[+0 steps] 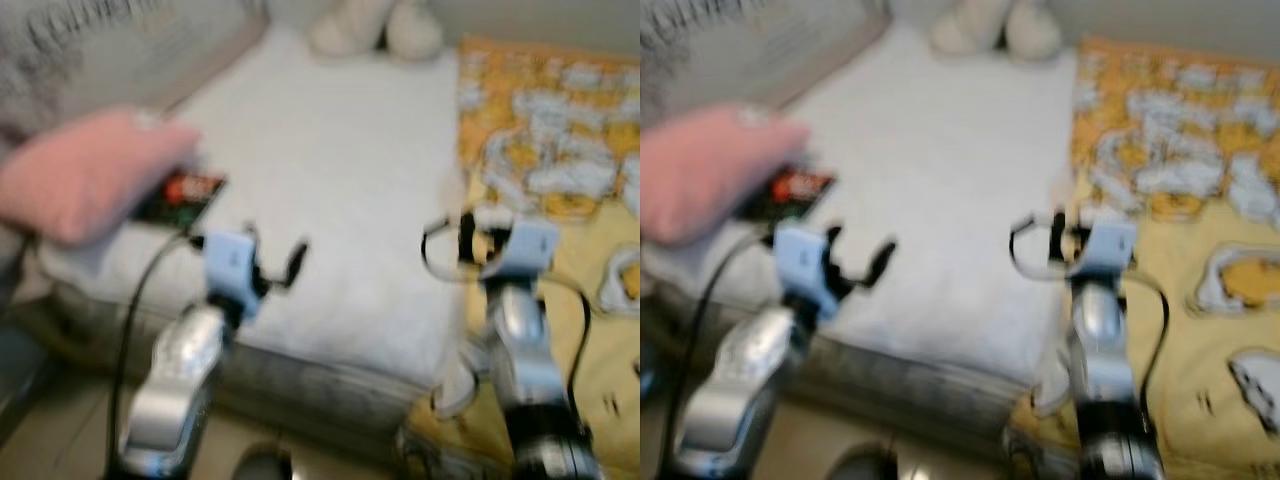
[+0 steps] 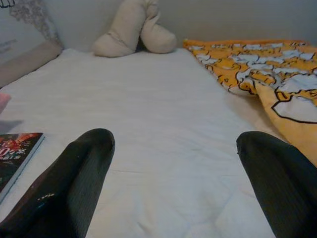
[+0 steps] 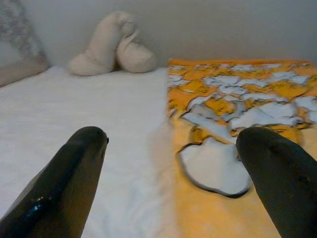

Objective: Clean up the room

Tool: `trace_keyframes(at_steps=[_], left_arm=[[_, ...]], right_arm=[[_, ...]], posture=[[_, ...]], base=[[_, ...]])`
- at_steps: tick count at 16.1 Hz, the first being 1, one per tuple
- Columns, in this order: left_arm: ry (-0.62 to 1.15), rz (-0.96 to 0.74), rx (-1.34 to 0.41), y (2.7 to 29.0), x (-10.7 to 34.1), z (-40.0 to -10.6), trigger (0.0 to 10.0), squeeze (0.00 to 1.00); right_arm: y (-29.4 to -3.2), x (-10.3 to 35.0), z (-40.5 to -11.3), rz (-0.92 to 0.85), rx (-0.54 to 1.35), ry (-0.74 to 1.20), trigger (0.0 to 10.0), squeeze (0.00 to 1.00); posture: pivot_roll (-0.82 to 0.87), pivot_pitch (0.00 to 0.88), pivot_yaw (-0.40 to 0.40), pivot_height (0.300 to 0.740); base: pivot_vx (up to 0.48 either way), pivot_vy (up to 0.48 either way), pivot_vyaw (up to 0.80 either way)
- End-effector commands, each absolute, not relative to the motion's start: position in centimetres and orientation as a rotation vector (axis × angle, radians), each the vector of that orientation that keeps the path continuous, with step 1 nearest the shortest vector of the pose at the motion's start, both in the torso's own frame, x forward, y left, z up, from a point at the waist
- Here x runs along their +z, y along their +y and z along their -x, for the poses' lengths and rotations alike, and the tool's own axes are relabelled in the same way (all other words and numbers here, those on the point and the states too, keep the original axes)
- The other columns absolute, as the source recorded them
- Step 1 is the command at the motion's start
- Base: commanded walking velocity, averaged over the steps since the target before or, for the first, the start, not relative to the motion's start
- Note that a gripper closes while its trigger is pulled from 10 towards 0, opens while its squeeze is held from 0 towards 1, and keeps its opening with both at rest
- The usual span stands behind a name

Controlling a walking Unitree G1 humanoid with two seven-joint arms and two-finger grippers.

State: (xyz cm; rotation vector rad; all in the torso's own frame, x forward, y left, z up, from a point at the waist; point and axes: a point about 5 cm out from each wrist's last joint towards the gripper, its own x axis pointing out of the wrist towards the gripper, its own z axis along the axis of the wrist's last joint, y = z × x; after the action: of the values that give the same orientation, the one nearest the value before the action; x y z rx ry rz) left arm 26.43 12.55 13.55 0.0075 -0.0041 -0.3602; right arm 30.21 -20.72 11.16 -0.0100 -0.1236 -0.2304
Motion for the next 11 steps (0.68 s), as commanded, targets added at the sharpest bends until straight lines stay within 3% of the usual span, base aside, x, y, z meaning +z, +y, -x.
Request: trace_keyframes(at_steps=[1,4,9,11], left_arm=[[-0.032,0.012,-0.383,11.3,13.9,-27.1,10.0,0.00],[-0.053,0.031,-0.315,11.6,14.1,-28.0,10.0,0.00],[-0.020,0.115,-0.252,11.2,13.6,-29.2,10.0,0.00],[0.000,0.123,-0.219,11.2,13.2,-29.6,10.0,0.00]], right_arm=[[-20.6,12.0,-27.7,0.051,-0.240,-0.194,10.0,0.00],[-20.5,10.5,-25.0,0.056,-0.301,-0.158,10.0,0.00],[-19.3,11.5,-25.8,0.072,-0.206,-0.167,10.0,0.00],[-18.8,12.2,-26.7,0.079,-0.160,-0.180,10.0,0.00]], posture=[[0.00,0.000,0.044,0.710],[-0.03,0.000,0.049,0.710],[-0.05,0.000,0.033,0.710],[-0.05,0.000,0.021,0.710]], base=[[0.000,-0.461,0.00],[0.000,-0.447,0.00],[0.000,-0.425,0.00],[0.000,0.000,0.00]])
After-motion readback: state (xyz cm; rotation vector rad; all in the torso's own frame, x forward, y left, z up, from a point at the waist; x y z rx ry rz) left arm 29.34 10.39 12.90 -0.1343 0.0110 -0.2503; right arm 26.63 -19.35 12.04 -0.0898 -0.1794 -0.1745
